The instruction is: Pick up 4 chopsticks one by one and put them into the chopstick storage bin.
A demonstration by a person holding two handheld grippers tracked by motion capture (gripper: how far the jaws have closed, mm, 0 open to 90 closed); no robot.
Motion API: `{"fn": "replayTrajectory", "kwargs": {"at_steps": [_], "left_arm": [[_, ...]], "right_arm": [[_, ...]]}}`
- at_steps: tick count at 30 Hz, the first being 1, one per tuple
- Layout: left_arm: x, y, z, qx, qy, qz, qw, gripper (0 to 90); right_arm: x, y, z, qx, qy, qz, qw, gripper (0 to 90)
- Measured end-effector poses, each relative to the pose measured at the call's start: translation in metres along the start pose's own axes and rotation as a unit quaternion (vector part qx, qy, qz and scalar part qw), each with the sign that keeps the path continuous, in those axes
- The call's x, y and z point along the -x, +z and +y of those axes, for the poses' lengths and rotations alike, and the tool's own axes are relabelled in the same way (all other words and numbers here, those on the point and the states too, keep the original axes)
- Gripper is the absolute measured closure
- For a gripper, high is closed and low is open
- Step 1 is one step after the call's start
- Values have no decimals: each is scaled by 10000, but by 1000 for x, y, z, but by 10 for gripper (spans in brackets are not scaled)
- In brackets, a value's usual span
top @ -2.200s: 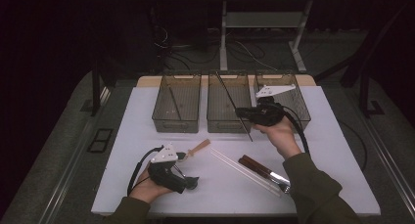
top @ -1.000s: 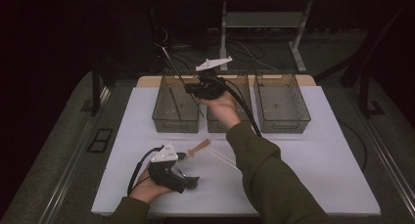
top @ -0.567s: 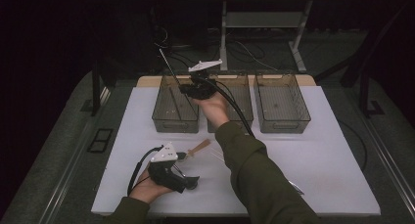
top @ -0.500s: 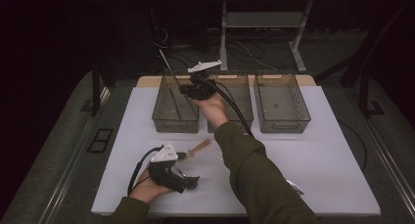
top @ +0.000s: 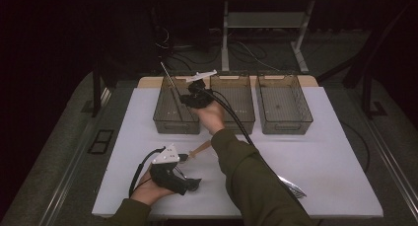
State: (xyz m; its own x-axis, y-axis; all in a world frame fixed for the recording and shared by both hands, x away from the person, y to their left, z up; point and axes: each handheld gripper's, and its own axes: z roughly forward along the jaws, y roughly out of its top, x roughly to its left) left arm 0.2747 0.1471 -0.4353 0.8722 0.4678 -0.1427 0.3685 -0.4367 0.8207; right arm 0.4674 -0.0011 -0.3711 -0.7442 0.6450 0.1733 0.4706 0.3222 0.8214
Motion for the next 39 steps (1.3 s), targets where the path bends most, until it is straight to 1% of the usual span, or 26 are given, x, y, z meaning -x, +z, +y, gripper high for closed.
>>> {"fn": "replayTrajectory", "kwargs": {"at_steps": [4,5,6,8,10,11,13,14,16,18,22,26,29,30,35,37,39], "left_arm": [[0,0,0,5,8,-14,10000,24],[0,0,0,2,8,-18,10000,25],[0,0,0,0,7,-23,10000,24],[0,0,0,-16,17,-23,10000,24],[0,0,0,-3,11,-27,10000,25],[0,0,0,-1,16,-28,10000,25],[0,0,0,-10,15,-24,10000,24],[0,0,0,-18,19,-28,10000,24],[0,1,0,-7,17,-33,10000,24],[0,1,0,-16,18,-36,10000,25],[0,0,0,-16,18,-35,10000,24],[-1,0,0,-37,27,-22,10000,25],[-1,0,0,-31,39,-16,10000,25],[-1,0,0,-33,40,-14,10000,26],[-1,1,0,-21,11,-24,10000,26],[-1,1,0,-19,16,-23,10000,26],[-1,0,0,11,5,-30,10000,26]], "right_arm": [[2,8,-8,-159,44,-82,9998,853],[1,9,-8,-184,18,-130,9997,853],[1,10,-7,-186,-15,-120,9998,852],[0,10,-6,-311,-52,-152,9994,851],[1,11,-6,-382,-10,-174,9991,843],[1,11,-6,-383,5,-167,9991,831],[2,10,-6,-371,-11,-142,9992,770],[1,10,-6,-421,-4,-110,9991,753],[0,8,-6,-450,-115,-203,9987,735],[0,7,-6,-444,-137,-165,9988,711],[0,-2,-3,-350,-130,-117,9992,675],[1,-13,-1,-337,-153,-14,9993,639],[3,-23,-2,-362,-153,130,9991,604],[3,-26,-2,-378,-147,138,9991,592],[6,-45,-8,-349,-174,230,9990,528],[8,-53,-12,-379,-191,262,9988,513],[11,-61,-17,-429,-256,287,9983,503]]}}
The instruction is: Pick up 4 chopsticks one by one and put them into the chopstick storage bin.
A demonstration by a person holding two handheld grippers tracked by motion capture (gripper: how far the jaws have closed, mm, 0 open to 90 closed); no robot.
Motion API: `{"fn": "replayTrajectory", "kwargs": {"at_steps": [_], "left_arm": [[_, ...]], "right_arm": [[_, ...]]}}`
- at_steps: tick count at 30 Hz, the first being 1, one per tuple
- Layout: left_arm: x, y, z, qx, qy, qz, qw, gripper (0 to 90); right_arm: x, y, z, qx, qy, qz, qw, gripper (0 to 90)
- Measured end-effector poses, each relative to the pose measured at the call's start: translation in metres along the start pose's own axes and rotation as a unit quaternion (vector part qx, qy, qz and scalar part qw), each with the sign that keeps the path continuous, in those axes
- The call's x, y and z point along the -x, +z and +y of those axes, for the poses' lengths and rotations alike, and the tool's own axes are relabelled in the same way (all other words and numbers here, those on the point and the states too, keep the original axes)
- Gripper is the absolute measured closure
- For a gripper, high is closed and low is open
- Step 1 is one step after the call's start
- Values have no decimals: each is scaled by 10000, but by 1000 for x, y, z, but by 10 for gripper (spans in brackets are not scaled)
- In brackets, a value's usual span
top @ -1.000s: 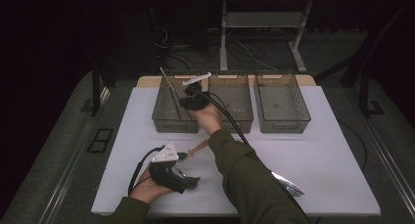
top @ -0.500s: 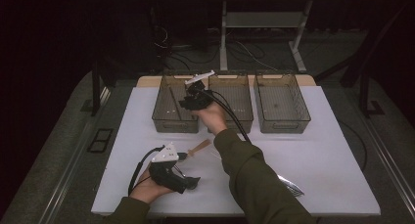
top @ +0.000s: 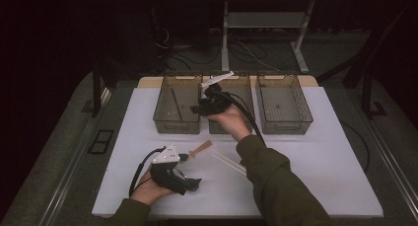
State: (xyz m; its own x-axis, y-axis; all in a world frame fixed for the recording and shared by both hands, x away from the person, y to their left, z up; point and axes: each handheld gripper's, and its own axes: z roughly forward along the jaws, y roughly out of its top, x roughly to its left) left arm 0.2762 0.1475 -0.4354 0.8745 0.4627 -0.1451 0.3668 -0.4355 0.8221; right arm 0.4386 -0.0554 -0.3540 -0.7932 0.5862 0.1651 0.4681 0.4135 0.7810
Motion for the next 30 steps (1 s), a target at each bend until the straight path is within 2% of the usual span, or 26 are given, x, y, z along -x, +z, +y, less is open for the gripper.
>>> {"fn": "replayTrajectory", "kwargs": {"at_steps": [8,14,30], "left_arm": [[1,0,0,-33,-23,34,10000,26],[0,0,0,-15,-54,43,10000,26],[0,0,-1,-32,-69,72,9999,26]], "right_arm": [[12,-36,-28,5,7,146,9999,472],[20,-60,-48,58,-31,141,9999,456],[24,-112,-98,143,-129,206,9996,446]]}}
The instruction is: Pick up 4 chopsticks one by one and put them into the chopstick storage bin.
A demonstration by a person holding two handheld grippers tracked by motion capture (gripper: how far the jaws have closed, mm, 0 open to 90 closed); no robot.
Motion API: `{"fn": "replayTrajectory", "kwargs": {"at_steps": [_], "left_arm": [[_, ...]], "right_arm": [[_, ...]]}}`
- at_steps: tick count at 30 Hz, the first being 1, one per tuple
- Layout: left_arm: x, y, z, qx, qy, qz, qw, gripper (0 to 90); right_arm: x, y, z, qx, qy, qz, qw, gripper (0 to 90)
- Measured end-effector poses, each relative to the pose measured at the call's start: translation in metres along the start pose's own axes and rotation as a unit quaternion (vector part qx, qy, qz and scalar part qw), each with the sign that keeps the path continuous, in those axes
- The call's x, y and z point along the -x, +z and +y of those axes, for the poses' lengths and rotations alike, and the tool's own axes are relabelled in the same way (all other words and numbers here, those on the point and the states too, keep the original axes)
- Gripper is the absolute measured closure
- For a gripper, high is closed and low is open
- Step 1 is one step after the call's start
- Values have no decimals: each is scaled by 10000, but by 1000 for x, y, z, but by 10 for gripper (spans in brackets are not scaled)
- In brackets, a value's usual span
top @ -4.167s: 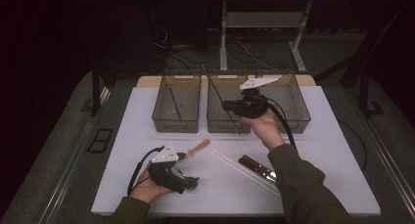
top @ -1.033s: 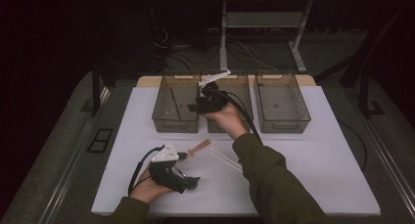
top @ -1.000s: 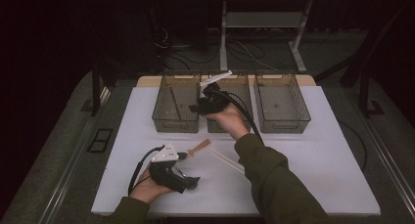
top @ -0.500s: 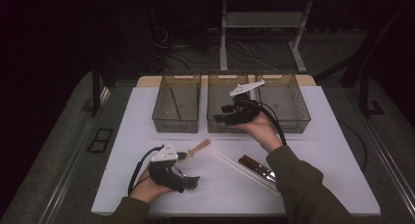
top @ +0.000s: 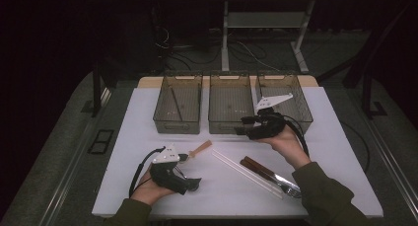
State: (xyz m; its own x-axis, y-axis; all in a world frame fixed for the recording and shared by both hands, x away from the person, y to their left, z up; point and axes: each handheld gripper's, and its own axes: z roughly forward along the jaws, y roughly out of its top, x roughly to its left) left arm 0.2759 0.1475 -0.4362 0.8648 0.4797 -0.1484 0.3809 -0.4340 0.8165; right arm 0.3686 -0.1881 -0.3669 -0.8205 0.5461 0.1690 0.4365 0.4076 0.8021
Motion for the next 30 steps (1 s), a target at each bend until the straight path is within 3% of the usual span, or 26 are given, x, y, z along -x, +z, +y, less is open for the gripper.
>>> {"fn": "replayTrajectory", "kwargs": {"at_steps": [9,30], "left_arm": [[0,0,0,-15,0,18,10000,26],[2,0,1,-50,76,48,9999,30]], "right_arm": [[-2,-24,-27,31,26,-24,10000,445],[-21,-64,-84,-320,69,31,9995,472]]}}
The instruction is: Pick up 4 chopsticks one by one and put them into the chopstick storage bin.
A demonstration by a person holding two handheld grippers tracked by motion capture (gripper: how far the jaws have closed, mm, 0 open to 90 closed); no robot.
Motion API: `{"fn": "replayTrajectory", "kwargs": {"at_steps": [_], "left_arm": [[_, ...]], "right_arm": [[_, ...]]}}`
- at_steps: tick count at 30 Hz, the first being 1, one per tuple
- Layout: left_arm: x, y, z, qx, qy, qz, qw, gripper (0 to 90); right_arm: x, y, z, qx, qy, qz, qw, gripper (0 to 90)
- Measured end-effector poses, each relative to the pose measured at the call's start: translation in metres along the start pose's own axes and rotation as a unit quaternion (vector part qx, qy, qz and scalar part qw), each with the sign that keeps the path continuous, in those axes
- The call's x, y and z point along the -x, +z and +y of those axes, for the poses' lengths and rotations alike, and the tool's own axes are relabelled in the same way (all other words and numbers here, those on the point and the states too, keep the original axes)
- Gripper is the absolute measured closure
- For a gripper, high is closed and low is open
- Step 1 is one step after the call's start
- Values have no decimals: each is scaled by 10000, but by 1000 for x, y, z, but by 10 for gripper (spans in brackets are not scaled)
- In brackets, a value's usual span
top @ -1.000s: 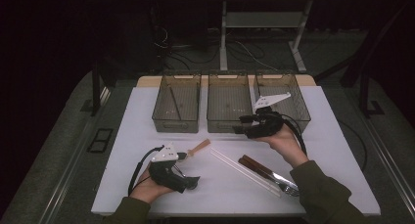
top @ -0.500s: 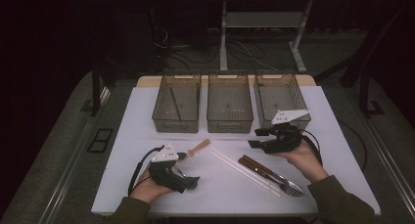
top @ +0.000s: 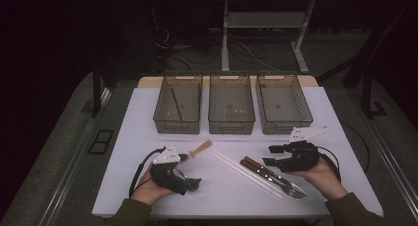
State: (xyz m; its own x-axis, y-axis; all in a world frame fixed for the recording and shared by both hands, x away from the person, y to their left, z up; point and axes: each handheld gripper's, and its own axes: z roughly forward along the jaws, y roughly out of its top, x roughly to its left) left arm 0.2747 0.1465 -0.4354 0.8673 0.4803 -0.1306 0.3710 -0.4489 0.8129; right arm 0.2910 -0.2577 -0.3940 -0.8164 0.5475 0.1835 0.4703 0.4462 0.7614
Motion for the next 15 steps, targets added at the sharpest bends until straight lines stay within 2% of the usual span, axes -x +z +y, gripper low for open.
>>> {"fn": "replayTrajectory", "kwargs": {"at_steps": [3,7,15], "left_arm": [[0,0,0,-12,8,-1,10000,31],[0,1,0,-25,16,1,10000,31],[0,1,0,-23,17,1,10000,32]], "right_arm": [[-5,0,-4,-150,-37,-73,9999,506],[-9,3,-7,-385,-95,-28,9992,574],[-17,17,-9,-851,-234,178,9959,749]]}}
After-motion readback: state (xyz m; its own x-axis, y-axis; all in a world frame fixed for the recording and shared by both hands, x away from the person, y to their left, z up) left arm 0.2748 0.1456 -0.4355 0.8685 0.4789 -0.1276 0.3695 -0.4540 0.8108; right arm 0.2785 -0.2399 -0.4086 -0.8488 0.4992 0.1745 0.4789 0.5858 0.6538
